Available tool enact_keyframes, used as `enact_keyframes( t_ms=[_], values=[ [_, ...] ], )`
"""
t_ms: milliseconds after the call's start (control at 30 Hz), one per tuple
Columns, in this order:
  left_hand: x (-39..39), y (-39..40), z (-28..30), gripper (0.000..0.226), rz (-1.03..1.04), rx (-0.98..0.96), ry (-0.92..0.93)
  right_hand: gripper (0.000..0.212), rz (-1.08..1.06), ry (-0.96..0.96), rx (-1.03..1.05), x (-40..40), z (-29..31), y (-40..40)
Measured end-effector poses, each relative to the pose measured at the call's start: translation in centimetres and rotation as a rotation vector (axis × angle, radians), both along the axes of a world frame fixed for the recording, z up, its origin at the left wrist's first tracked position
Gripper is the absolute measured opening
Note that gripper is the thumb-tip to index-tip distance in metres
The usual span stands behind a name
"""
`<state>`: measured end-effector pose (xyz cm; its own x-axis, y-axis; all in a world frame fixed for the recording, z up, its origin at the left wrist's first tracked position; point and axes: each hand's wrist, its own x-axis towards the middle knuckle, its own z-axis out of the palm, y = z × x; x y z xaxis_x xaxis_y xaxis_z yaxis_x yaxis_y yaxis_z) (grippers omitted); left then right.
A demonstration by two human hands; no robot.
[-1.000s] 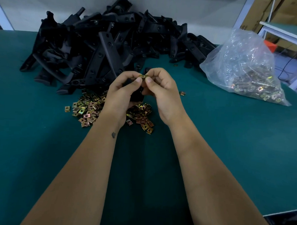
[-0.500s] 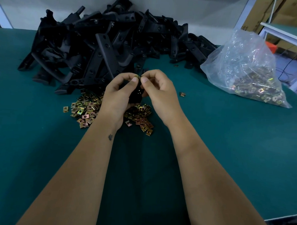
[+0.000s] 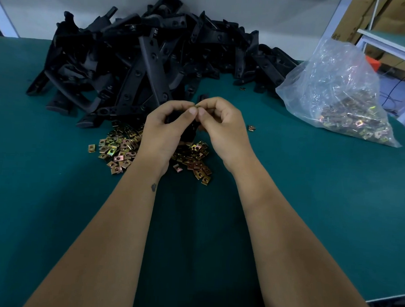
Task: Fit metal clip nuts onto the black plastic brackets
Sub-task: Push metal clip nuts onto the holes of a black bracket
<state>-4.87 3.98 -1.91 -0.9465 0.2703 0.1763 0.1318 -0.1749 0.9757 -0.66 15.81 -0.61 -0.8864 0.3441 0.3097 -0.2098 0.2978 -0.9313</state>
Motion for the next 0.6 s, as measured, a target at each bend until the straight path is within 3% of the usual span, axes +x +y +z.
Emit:
enact_keyframes(
  t_ms=[600],
  values=[
    [-0.53, -0.37, -0.06, 0.007, -0.025, 0.141, -0.159, 0.016, -0.047, 0.023, -0.113, -0.18, -0.31, 0.08]
  ],
)
